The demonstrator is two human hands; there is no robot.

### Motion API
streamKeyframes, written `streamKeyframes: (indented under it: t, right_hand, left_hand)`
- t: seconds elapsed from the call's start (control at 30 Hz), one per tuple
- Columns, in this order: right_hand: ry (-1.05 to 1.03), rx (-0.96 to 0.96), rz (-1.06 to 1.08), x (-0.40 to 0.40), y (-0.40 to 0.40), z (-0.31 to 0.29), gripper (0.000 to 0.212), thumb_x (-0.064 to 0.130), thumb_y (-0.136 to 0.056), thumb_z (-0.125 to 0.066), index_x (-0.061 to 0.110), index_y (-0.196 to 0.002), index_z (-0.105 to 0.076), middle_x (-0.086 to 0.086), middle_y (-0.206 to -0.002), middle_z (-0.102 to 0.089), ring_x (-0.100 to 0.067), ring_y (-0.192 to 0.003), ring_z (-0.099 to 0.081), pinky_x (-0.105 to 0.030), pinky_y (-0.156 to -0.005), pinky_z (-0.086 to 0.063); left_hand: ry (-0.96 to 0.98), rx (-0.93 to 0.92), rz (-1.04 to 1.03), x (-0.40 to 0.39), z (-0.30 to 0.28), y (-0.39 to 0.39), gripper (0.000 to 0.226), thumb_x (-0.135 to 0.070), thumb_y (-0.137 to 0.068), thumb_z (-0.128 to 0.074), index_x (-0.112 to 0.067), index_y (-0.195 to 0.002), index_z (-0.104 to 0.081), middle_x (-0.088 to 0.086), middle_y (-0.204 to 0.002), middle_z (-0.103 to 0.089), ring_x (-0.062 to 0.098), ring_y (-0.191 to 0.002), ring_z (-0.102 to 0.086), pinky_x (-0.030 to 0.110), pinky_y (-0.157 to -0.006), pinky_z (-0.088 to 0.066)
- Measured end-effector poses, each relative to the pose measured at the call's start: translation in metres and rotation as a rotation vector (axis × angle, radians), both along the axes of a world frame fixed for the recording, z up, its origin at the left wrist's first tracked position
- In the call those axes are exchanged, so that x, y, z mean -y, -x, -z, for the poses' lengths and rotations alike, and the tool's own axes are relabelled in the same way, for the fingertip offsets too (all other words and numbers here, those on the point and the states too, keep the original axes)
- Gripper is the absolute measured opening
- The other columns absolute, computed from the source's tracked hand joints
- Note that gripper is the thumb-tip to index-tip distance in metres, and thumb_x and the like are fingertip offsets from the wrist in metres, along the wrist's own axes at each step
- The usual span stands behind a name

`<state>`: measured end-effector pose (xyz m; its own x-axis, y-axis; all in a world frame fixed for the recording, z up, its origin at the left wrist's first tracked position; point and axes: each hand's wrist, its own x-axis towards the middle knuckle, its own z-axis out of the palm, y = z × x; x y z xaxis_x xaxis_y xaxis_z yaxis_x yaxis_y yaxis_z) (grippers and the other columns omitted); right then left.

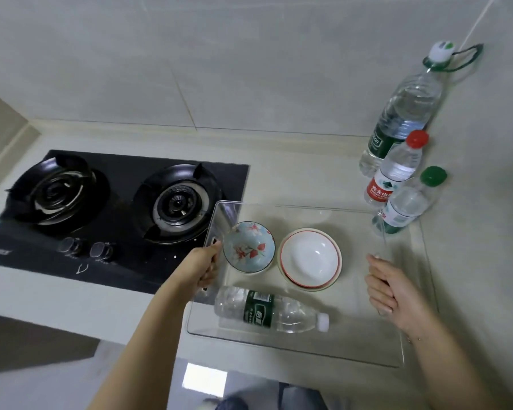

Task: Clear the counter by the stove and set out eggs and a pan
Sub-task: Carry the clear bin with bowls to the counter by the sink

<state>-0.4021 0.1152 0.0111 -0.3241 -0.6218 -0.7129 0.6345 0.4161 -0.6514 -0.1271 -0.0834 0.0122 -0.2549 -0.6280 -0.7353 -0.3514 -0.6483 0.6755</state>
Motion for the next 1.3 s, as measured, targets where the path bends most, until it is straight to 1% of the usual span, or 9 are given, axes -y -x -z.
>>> streamKeyframes:
  t: [0.23, 0.3, 0.4, 0.47, 0.67, 0.87, 1.07, 1.2, 1.3]
  right_hand:
    - [-0.061, -0.124, -0.097, -0.029, -0.011, -0.006, 0.046, 0.028, -0.099, -0.044, 0.019, -0.057, -0.026, 0.005, -0.036, -0.019, -0.006, -0.023, -0.014, -0.01, -0.028, -0.016]
    - [-0.077, -0.12, -0.116, -0.037, -0.02, -0.011, 0.047, 0.027, -0.1, -0.042, 0.019, -0.056, -0.026, 0.005, -0.036, -0.019, -0.006, -0.023, -0.014, -0.01, -0.028, -0.015]
    - [-0.104, -0.106, -0.114, -0.049, -0.031, -0.016, 0.047, 0.025, -0.1, -0.041, 0.018, -0.055, -0.025, 0.005, -0.034, -0.019, -0.006, -0.021, -0.015, -0.01, -0.028, -0.014]
    - [-0.125, -0.11, -0.109, -0.057, -0.04, -0.017, 0.045, 0.024, -0.1, -0.041, 0.019, -0.057, -0.026, 0.006, -0.034, -0.02, -0.005, -0.021, -0.015, -0.01, -0.028, -0.012]
    - [-0.149, -0.149, -0.084, -0.079, -0.067, -0.028, 0.044, 0.022, -0.1, -0.04, 0.02, -0.058, -0.026, 0.006, -0.033, -0.02, -0.005, -0.02, -0.016, -0.009, -0.028, -0.012]
    - [-0.197, -0.213, -0.169, -0.089, -0.092, -0.053, 0.045, 0.025, -0.1, -0.041, 0.02, -0.059, -0.026, 0.006, -0.034, -0.02, -0.005, -0.021, -0.015, -0.01, -0.027, -0.012]
    - [-0.123, -0.231, -0.257, -0.069, -0.133, -0.063, 0.047, 0.028, -0.1, -0.042, 0.019, -0.057, -0.026, 0.006, -0.036, -0.019, -0.006, -0.022, -0.015, -0.011, -0.027, -0.013]
    - [-0.078, -0.317, -0.386, -0.033, -0.172, -0.074, 0.047, 0.027, -0.099, -0.044, 0.02, -0.057, -0.026, 0.005, -0.039, -0.018, -0.007, -0.024, -0.013, -0.012, -0.03, -0.012]
    - [-0.046, -0.385, -0.489, -0.008, -0.206, -0.079, 0.042, 0.024, -0.098, -0.045, 0.019, -0.06, -0.028, 0.005, -0.039, -0.017, -0.007, -0.025, -0.013, -0.011, -0.032, -0.012]
  left_hand:
    - [-0.045, -0.044, -0.031, -0.049, -0.001, -0.027, 0.045, -0.02, -0.101, -0.038, -0.016, -0.057, -0.032, -0.001, -0.041, -0.026, 0.008, -0.031, -0.018, 0.012, -0.033, -0.014]
    - [-0.07, -0.053, -0.04, -0.065, -0.002, -0.039, 0.045, -0.019, -0.1, -0.038, -0.017, -0.056, -0.031, -0.003, -0.041, -0.026, 0.007, -0.031, -0.018, 0.013, -0.032, -0.014]
    - [-0.127, -0.122, -0.097, -0.089, -0.003, -0.053, 0.044, -0.017, -0.099, -0.04, -0.02, -0.056, -0.028, -0.005, -0.043, -0.023, 0.006, -0.034, -0.015, 0.017, -0.031, -0.013]
    - [-0.125, -0.131, -0.127, -0.1, -0.004, -0.06, 0.044, -0.015, -0.097, -0.042, -0.021, -0.056, -0.025, -0.006, -0.043, -0.021, 0.006, -0.034, -0.014, 0.017, -0.031, -0.013]
    - [-0.124, -0.099, -0.152, -0.12, -0.003, -0.082, 0.045, -0.018, -0.097, -0.043, -0.021, -0.057, -0.024, -0.007, -0.042, -0.021, 0.006, -0.033, -0.013, 0.017, -0.032, -0.012]
    - [-0.17, -0.144, -0.231, -0.154, -0.007, -0.119, 0.045, -0.018, -0.099, -0.041, -0.02, -0.057, -0.025, -0.006, -0.041, -0.022, 0.006, -0.031, -0.014, 0.014, -0.032, -0.012]
    - [-0.05, -0.169, -0.314, -0.159, -0.027, -0.176, 0.046, -0.02, -0.1, -0.041, -0.019, -0.057, -0.026, -0.005, -0.041, -0.022, 0.007, -0.031, -0.014, 0.014, -0.031, -0.013]
    - [0.01, -0.202, -0.425, -0.168, -0.043, -0.227, 0.046, -0.019, -0.1, -0.04, -0.02, -0.057, -0.025, -0.006, -0.042, -0.02, 0.005, -0.031, -0.014, 0.017, -0.03, -0.012]
    - [0.029, -0.216, -0.541, -0.182, -0.05, -0.265, 0.047, -0.019, -0.101, -0.039, -0.019, -0.057, -0.024, -0.006, -0.04, -0.02, 0.005, -0.03, -0.013, 0.015, -0.029, -0.012]
